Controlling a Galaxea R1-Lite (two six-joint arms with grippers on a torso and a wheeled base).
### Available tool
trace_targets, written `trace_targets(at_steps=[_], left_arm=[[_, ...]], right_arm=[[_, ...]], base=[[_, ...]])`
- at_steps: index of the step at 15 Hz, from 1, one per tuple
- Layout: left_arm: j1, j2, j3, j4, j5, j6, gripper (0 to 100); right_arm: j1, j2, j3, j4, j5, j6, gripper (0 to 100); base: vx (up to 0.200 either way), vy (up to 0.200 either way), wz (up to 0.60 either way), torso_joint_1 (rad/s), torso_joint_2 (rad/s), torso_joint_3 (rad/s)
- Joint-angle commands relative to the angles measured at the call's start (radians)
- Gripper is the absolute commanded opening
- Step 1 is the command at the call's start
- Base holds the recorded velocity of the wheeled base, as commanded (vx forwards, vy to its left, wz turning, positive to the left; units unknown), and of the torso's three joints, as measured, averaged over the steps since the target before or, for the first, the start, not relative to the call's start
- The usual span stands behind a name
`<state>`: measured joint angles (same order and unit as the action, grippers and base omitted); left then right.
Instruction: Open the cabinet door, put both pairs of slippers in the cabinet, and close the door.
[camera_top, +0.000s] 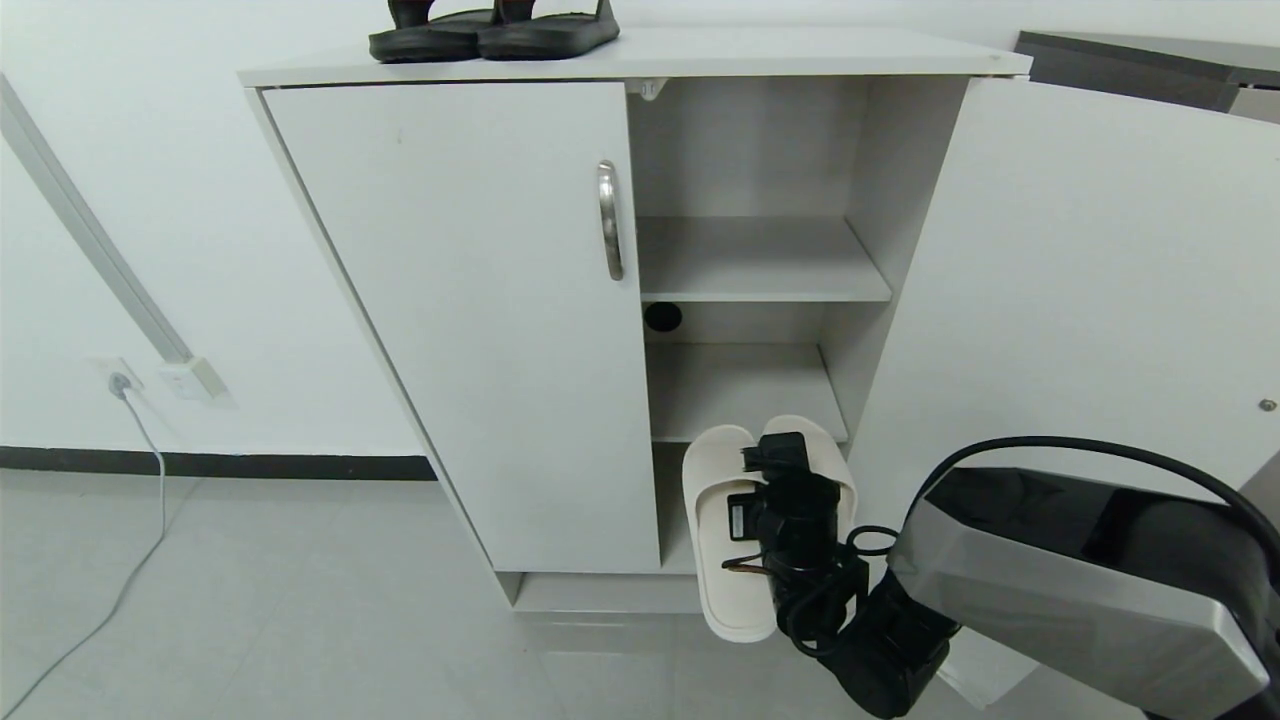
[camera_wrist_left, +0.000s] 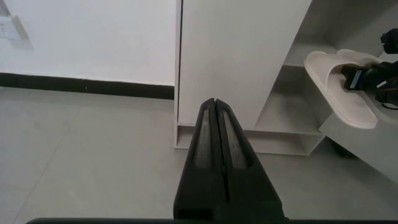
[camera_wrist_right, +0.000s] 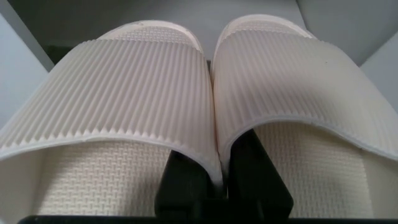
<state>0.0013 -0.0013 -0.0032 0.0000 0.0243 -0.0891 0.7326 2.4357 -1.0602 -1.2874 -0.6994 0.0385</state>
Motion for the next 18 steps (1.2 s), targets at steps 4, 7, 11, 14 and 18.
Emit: trace_targets(at_steps=[4,7,11,14,18], left_arm=[[0.0,0.001,0.0,0.0,0.0,0.0,0],[0.0,0.001,0.0,0.0,0.0,0.0,0],[0.0,0.001,0.0,0.0,0.003,-0.001,0],[0.0,0.001,0.0,0.0,0.003,-0.001,0],[0.0,0.001,0.0,0.0,0.005,-0.003,0]], right_arm=[[-0.001,-0.004,0.0,0.002,0.0,0.0,0],[-0.001,-0.003,-0.001,0.002,0.003,0.0,0],[-0.009,-0.001,-0.011,0.002,0.024,0.006,0],[-0.03,0.048,-0.09,0.028,0.024,0.006,0],[-0.056,0.086,-0.211,0.119,0.026,0.008,0]], base=[[0.2,0.0,0.0,0.001,0.0,0.001],[0.2,0.0,0.0,0.002,0.0,0.004],[0.1,0.0,0.0,0.001,0.0,-0.001],[0.0,0.0,0.0,0.0,0.0,0.0],[0.0,0.0,0.0,0.0,0.0,0.0]])
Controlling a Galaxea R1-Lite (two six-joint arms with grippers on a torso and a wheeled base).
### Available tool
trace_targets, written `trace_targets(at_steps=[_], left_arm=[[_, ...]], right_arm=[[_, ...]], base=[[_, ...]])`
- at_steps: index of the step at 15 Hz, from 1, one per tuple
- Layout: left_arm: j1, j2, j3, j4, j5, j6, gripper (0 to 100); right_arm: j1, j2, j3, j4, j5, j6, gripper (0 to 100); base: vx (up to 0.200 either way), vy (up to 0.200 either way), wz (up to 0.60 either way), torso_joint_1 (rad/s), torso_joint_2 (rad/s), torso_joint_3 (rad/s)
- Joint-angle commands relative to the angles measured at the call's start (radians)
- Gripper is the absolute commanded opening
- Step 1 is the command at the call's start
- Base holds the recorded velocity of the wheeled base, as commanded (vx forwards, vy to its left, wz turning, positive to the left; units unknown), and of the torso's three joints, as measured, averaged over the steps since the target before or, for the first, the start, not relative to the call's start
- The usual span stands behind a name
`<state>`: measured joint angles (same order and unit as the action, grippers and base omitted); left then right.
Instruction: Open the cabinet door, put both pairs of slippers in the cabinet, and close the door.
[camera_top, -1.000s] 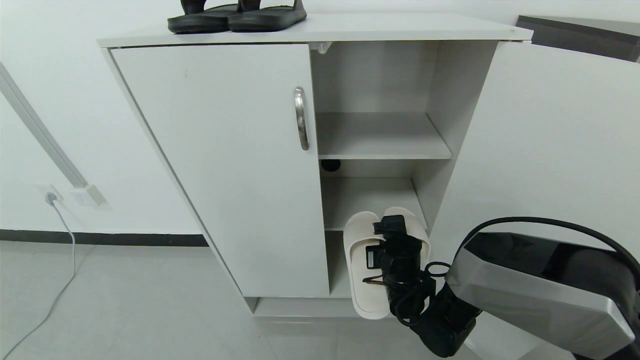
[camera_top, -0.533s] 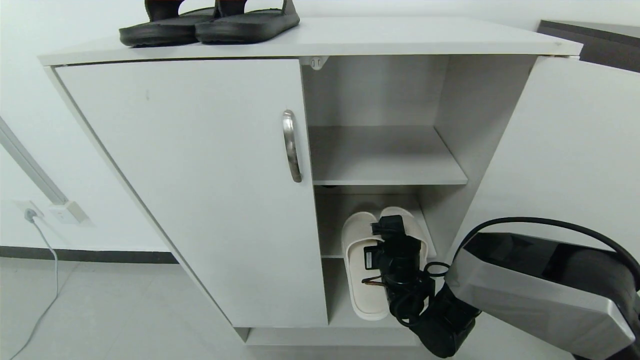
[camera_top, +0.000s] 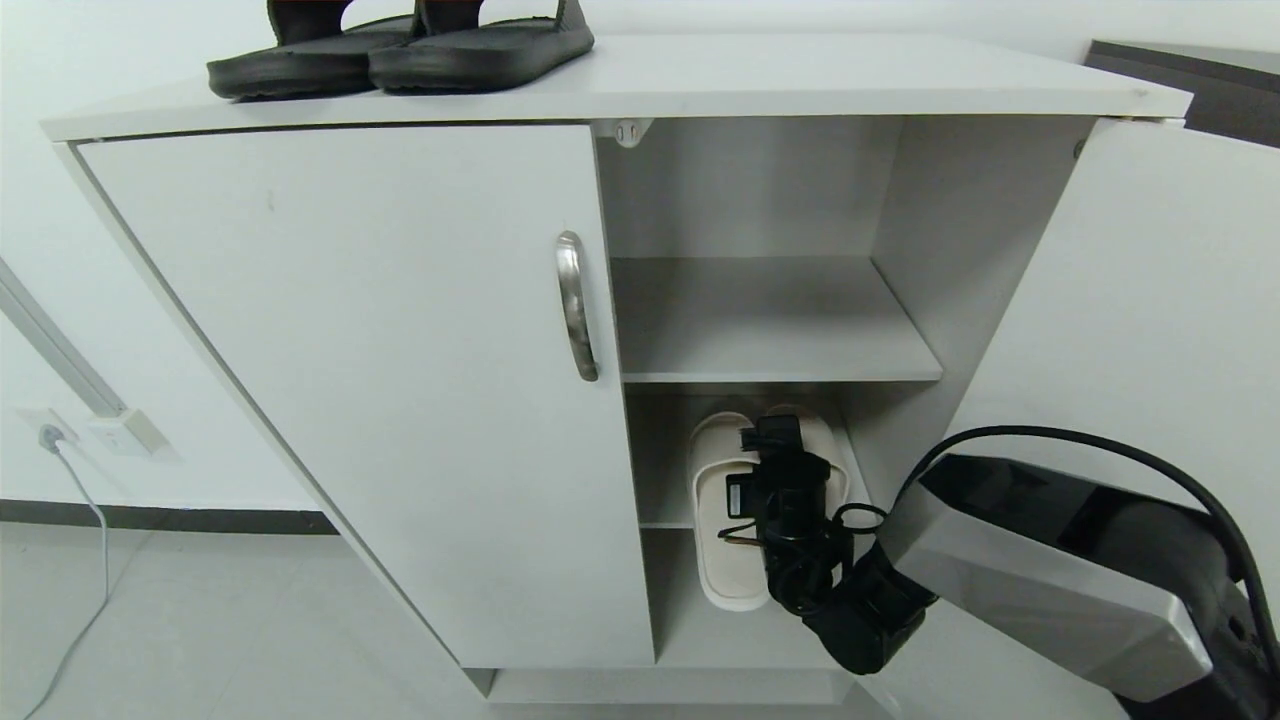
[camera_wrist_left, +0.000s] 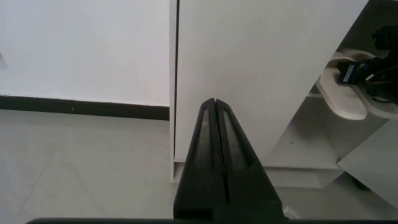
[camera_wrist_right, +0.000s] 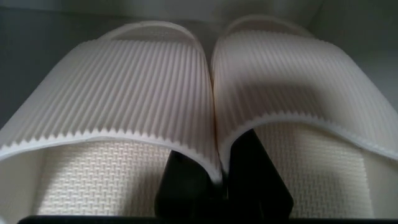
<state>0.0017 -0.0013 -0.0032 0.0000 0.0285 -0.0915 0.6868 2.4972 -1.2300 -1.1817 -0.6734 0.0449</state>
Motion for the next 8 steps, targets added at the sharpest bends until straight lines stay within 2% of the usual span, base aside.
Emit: trace_targets(at_steps=[1,4,8], left_arm=[[0.0,0.001,0.0,0.0,0.001,-0.001,0],[0.0,0.001,0.0,0.0,0.002,-0.002,0],[0.0,0.001,0.0,0.0,0.004,-0.002,0]], right_arm=[[-0.018,0.035,-0.083,0.034,0.0,0.001,0],[-0.032,0.06,-0.175,0.109,0.002,0.001,0],[-0.053,0.12,-0.368,0.244,0.017,0.001,0]], base=[[0.0,0.0,0.0,0.0,0.0,0.0],[0.0,0.0,0.0,0.0,0.0,0.0],[0.0,0.0,0.0,0.0,0.0,0.0]])
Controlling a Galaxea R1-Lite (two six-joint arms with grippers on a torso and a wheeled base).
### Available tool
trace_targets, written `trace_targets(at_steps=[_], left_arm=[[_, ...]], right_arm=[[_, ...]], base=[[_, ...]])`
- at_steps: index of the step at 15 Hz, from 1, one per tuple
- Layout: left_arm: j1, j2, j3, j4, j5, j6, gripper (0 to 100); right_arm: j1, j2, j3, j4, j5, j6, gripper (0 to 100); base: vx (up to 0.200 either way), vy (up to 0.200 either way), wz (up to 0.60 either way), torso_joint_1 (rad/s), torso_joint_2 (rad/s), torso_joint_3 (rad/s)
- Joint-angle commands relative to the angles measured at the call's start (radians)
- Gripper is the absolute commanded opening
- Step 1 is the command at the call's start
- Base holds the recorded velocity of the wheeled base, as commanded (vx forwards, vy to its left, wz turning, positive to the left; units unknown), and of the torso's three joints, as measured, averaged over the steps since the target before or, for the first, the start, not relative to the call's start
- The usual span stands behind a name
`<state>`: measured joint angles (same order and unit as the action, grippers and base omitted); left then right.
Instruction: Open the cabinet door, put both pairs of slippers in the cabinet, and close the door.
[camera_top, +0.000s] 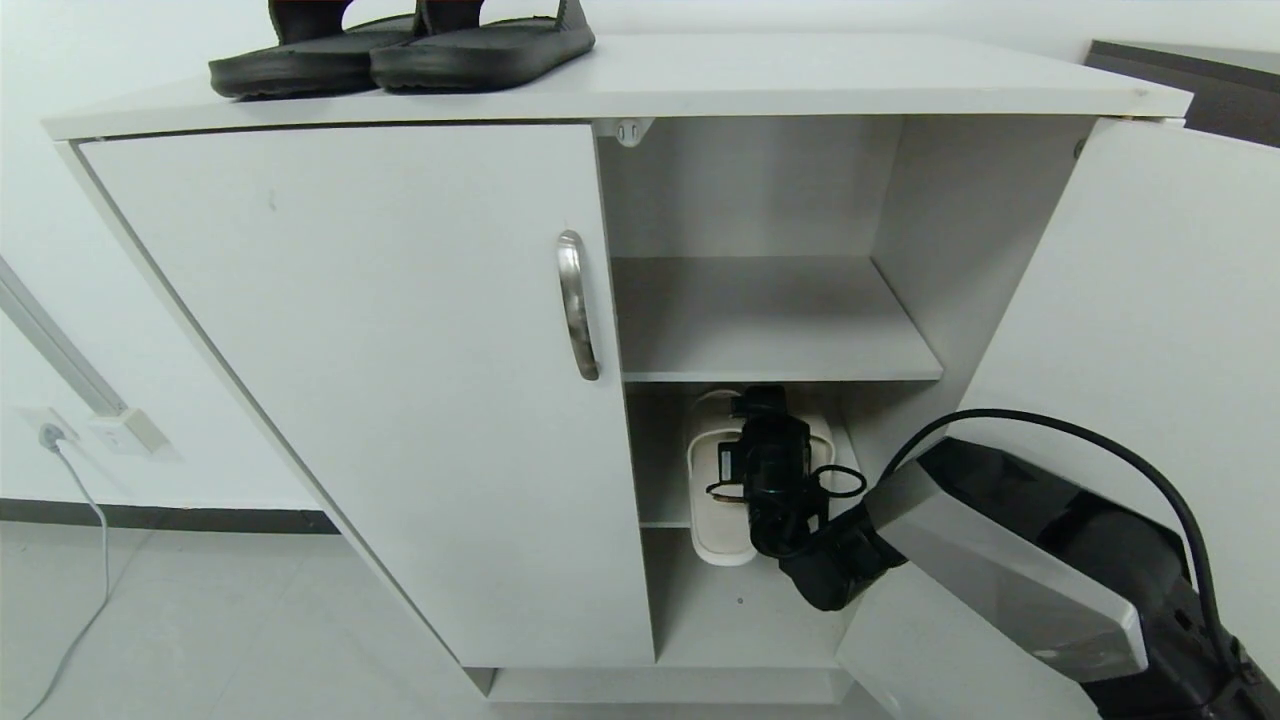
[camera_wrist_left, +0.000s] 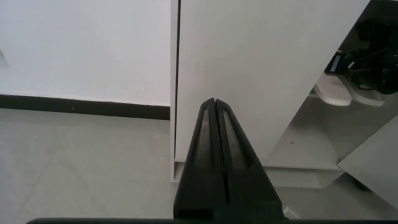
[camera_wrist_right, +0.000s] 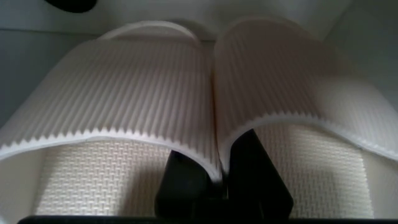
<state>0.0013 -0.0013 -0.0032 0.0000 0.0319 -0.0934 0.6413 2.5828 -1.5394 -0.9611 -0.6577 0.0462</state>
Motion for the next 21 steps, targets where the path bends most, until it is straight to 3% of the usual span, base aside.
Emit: trace_targets(at_steps=[1,5,21], left_arm=[[0.0,0.001,0.0,0.0,0.0,0.0,0],[0.0,0.001,0.0,0.0,0.0,0.0,0],[0.0,0.001,0.0,0.0,0.0,0.0,0]], right_arm=[[-0.014,0.046,-0.1,0.051,0.004,0.0,0],[-0.023,0.073,-0.199,0.111,0.006,-0.002,0],[-0.049,0.111,-0.237,0.13,0.021,-0.005,0]], base=[[0.0,0.0,0.0,0.0,0.0,0.0],[0.0,0.0,0.0,0.0,0.0,0.0],[0.0,0.0,0.0,0.0,0.0,0.0]])
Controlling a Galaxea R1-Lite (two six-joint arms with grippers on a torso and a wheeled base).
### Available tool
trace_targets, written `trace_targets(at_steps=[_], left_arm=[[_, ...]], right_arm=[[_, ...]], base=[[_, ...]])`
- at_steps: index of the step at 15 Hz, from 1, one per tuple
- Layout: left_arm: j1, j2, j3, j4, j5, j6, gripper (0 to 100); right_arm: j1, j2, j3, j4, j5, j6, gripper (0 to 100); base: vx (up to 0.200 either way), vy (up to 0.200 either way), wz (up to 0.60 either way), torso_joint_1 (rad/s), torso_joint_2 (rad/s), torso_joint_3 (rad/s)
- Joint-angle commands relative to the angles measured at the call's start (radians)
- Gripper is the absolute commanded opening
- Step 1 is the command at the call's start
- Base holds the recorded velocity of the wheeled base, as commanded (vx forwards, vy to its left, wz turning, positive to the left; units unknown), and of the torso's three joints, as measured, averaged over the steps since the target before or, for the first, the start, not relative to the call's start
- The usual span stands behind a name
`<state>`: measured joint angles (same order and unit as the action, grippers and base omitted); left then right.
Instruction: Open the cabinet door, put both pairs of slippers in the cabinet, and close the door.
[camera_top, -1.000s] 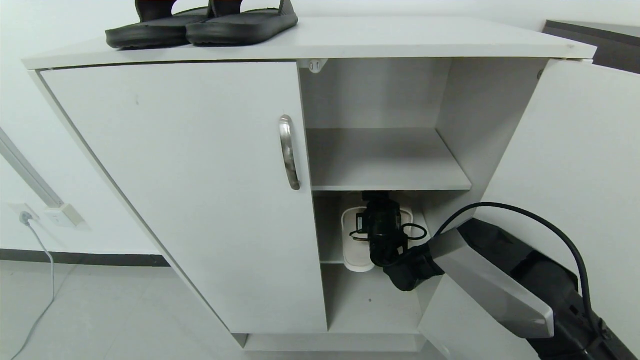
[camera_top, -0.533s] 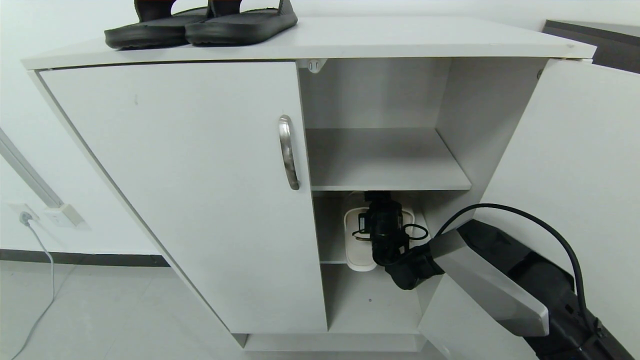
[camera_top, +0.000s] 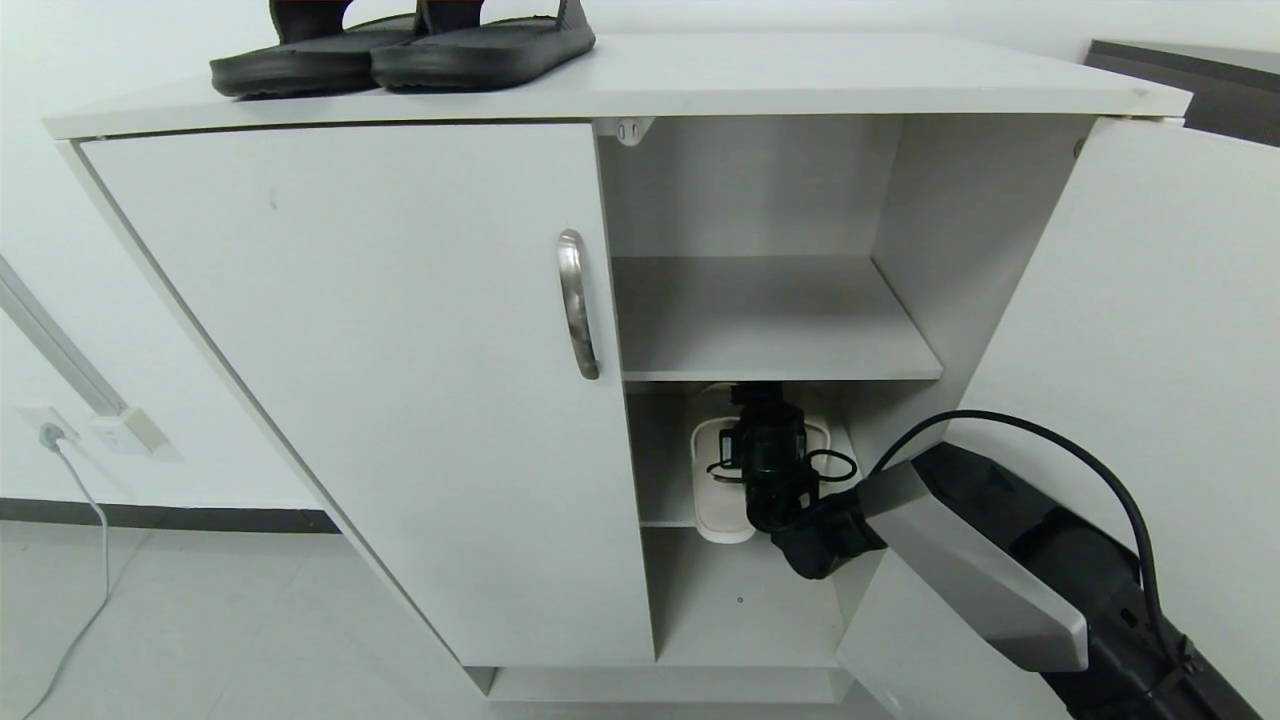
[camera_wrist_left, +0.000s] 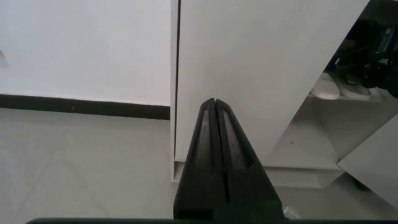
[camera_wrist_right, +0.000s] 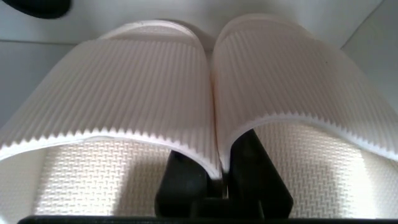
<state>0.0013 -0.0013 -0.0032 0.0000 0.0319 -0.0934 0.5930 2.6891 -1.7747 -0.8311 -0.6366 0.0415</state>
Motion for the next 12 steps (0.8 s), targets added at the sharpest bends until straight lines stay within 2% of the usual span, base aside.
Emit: trace_targets(at_steps=[1,2,6,12], left_arm=[[0.0,0.001,0.0,0.0,0.0,0.0,0],[0.0,0.001,0.0,0.0,0.0,0.0,0],[0.0,0.001,0.0,0.0,0.005,0.0,0],[0.0,0.001,0.0,0.0,0.016,-0.002,0]], right_arm=[[-0.001,0.005,-0.002,0.0,0.0,0.0,0],[-0.001,0.005,-0.002,0.0,0.0,-0.002,100],[-0.001,-0.002,0.026,-0.006,-0.003,-0.003,100],[0.037,-0.144,0.236,-0.072,-0.003,-0.002,100]], base=[[0.0,0.0,0.0,0.0,0.0,0.0],[0.0,0.0,0.0,0.0,0.0,0.0],[0.0,0.0,0.0,0.0,0.0,0.0],[0.0,0.0,0.0,0.0,0.0,0.0]])
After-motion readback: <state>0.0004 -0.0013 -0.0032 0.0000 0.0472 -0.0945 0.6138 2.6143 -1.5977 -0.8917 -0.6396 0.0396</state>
